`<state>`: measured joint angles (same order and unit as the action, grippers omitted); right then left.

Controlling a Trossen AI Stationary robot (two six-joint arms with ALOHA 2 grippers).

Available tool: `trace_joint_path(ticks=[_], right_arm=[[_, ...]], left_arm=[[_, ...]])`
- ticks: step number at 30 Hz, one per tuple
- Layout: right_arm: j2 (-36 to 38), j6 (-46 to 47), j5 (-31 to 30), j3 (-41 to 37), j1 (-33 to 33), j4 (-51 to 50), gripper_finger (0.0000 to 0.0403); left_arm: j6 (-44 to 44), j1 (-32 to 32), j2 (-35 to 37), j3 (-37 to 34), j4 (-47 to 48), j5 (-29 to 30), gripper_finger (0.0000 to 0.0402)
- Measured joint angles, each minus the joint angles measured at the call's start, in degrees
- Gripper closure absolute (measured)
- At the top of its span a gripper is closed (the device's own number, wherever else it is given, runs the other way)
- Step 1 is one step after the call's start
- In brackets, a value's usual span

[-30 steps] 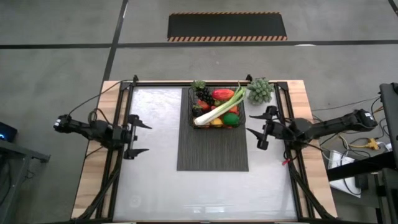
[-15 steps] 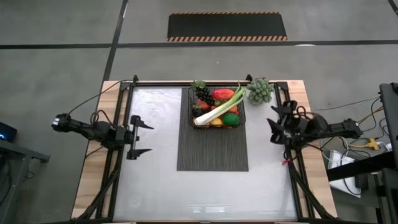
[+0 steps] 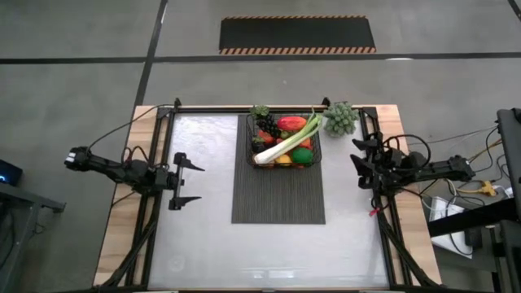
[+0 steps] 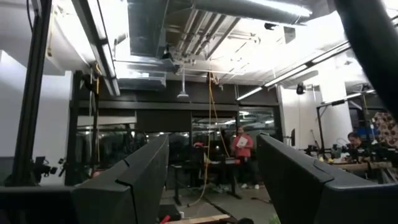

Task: Build produce basket
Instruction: Return to Home Position

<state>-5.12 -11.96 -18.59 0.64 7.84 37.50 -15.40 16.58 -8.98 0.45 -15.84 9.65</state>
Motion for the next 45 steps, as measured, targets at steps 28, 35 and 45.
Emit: trace_joint_path(ticks=[28,35,45], right_arm=[[-0.29,-0.03,0.0,-0.04,0.0,-0.15,0.0174],[-0.29,-0.03,-0.02,-0.04,0.0,-0.15,0.0174],[-0.29,-0.03,-0.02,-0.04,0.0,-0.17,0.0174]], left_arm=[[-0.03,0.0,-4.31,-0.09,0.01,0.04,0.0002],[-0.02,0.0,-4.86,-0.09,0.02,0.04,0.0002],[-0.02,0.0,-4.87,-0.11,0.04,0.04,0.0002]])
